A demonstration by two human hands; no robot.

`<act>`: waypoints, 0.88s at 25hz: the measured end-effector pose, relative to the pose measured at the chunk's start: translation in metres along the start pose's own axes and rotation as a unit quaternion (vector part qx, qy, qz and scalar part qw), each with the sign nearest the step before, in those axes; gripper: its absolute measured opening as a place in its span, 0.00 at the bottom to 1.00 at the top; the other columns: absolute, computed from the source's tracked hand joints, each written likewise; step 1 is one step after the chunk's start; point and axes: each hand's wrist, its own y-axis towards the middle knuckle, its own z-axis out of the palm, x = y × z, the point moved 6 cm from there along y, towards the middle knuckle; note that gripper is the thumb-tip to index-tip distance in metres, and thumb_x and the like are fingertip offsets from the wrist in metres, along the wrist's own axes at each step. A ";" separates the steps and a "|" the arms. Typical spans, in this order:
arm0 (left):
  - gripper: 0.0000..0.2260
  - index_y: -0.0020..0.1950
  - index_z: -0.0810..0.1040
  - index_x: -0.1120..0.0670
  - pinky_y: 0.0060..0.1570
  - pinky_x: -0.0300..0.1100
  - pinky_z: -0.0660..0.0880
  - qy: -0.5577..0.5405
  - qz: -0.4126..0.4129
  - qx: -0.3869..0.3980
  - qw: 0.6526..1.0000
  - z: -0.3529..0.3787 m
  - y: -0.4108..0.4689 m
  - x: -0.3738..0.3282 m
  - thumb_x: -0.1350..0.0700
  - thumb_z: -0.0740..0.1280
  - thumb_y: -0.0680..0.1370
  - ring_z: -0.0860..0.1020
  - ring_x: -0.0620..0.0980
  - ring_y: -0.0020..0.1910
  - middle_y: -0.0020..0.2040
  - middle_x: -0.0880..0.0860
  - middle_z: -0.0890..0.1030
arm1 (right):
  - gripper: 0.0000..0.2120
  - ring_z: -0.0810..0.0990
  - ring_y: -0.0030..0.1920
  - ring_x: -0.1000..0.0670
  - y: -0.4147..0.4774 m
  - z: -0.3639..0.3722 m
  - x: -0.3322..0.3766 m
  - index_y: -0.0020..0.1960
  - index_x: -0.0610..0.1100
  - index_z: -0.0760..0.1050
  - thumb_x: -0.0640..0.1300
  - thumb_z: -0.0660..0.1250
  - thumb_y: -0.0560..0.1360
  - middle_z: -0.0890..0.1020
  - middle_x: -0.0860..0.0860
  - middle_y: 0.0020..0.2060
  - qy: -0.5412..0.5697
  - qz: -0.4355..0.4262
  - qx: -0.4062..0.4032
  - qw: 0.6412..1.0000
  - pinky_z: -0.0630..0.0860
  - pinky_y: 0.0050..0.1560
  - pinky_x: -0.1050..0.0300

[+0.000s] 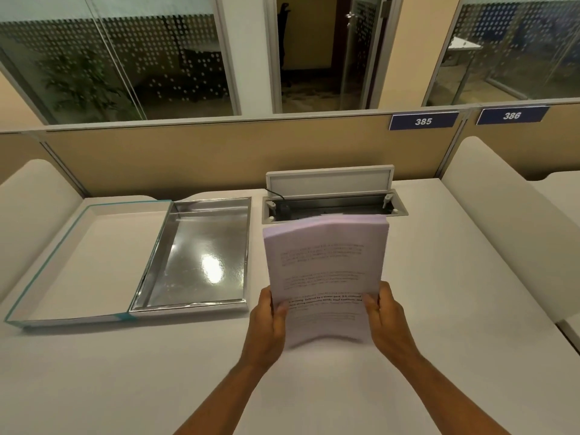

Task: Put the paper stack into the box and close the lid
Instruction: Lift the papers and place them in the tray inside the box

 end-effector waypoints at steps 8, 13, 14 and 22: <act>0.09 0.62 0.82 0.49 0.49 0.51 0.88 -0.069 -0.180 -0.003 0.981 -0.106 0.053 0.008 0.56 0.67 0.83 0.90 0.51 0.51 0.56 0.50 0.90 | 0.09 0.87 0.50 0.48 0.067 0.070 0.067 0.56 0.51 0.76 0.55 0.62 0.84 0.86 0.53 0.52 0.001 0.077 0.080 0.994 0.86 0.54 0.38; 0.10 0.62 0.83 0.56 0.58 0.65 0.84 -0.059 -0.277 -0.029 0.959 -0.185 0.097 0.038 0.59 0.65 0.84 0.89 0.61 0.53 0.56 0.57 0.89 | 0.11 0.87 0.50 0.46 0.105 0.155 0.113 0.53 0.47 0.76 0.54 0.62 0.84 0.86 0.49 0.52 0.014 0.127 0.124 0.984 0.85 0.57 0.39; 0.10 0.63 0.82 0.57 0.59 0.65 0.83 -0.047 -0.285 -0.033 0.957 -0.199 0.106 0.044 0.60 0.64 0.84 0.88 0.61 0.53 0.57 0.58 0.89 | 0.11 0.87 0.50 0.46 0.112 0.173 0.120 0.55 0.47 0.76 0.54 0.62 0.84 0.85 0.49 0.52 0.012 0.129 0.131 0.983 0.86 0.56 0.40; 0.17 0.70 0.79 0.61 0.32 0.40 0.77 0.051 -0.341 -0.057 0.937 -0.280 0.179 0.127 0.64 0.61 0.83 0.83 0.51 0.41 0.50 0.55 0.85 | 0.11 0.86 0.54 0.42 0.176 0.310 0.149 0.63 0.45 0.74 0.50 0.61 0.85 0.84 0.45 0.57 -0.016 0.213 0.176 0.961 0.86 0.52 0.46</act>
